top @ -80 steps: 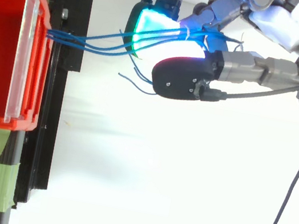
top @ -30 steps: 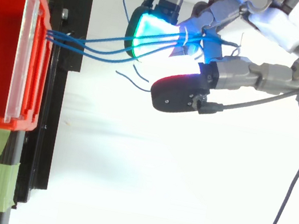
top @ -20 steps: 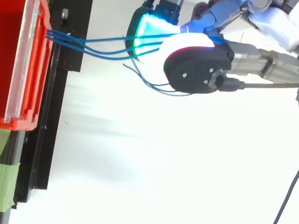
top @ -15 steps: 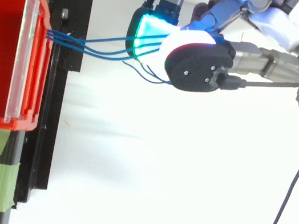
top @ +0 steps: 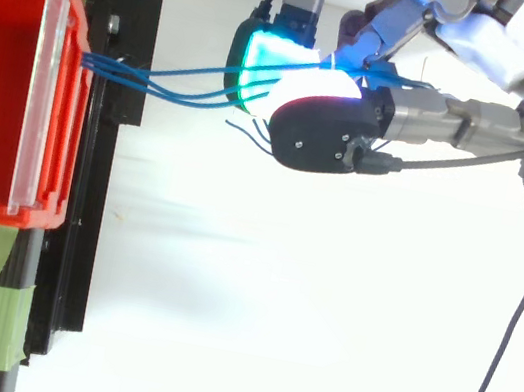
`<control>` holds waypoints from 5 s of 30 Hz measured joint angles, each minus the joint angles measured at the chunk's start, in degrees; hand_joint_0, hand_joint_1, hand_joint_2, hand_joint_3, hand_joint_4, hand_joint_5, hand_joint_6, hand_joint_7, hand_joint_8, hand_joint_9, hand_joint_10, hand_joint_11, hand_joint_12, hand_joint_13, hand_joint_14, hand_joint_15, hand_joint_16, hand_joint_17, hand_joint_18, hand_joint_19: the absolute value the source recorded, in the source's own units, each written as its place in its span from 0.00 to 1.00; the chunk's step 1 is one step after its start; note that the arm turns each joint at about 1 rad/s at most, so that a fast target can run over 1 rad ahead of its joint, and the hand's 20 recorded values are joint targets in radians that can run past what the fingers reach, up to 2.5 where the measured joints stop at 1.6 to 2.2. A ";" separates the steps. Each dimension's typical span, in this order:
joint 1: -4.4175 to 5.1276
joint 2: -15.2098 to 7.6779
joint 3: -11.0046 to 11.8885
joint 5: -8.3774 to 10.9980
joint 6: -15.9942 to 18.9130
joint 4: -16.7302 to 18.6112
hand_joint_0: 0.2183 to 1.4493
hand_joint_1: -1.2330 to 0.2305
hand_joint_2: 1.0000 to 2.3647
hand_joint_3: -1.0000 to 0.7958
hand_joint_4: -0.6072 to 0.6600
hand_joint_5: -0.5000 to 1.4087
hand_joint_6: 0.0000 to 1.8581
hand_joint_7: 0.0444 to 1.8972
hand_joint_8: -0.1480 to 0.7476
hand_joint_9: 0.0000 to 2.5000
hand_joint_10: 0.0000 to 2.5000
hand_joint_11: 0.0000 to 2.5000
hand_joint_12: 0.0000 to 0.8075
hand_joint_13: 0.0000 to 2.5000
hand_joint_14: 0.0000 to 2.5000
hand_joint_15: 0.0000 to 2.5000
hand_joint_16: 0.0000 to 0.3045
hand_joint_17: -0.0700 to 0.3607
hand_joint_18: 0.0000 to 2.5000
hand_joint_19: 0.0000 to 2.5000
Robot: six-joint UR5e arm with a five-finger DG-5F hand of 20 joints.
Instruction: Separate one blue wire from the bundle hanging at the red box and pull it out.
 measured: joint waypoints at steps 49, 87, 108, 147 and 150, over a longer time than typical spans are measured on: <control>0.09 0.00 0.00 0.06 -0.17 0.00 0.28 0.52 0.00 0.28 0.67 0.15 0.45 0.57 0.58 0.41 0.01 0.48 0.42 0.52 0.29 0.58 0.16 0.42 0.35 0.46; 0.45 0.00 0.00 0.44 -0.17 0.00 0.32 0.23 0.01 0.35 0.63 0.14 0.45 0.59 0.54 0.36 0.01 0.49 0.43 0.49 0.25 0.62 0.17 0.43 0.34 0.45; 0.45 0.00 0.00 0.53 -0.17 -0.41 0.33 0.42 0.01 0.37 0.63 0.17 0.44 0.59 0.59 0.47 0.01 0.52 0.41 0.56 0.29 0.60 0.15 0.41 0.39 0.47; 0.52 0.00 0.00 0.39 -0.17 -0.37 0.31 0.34 0.02 0.47 0.59 0.20 0.41 0.63 0.58 0.53 0.01 0.55 0.42 0.58 0.28 0.62 0.15 0.41 0.41 0.48; 0.52 0.00 0.00 0.31 -0.17 -0.41 0.30 0.30 0.02 0.48 0.59 0.19 0.41 0.64 0.58 0.51 0.01 0.53 0.42 0.56 0.28 0.62 0.16 0.41 0.40 0.48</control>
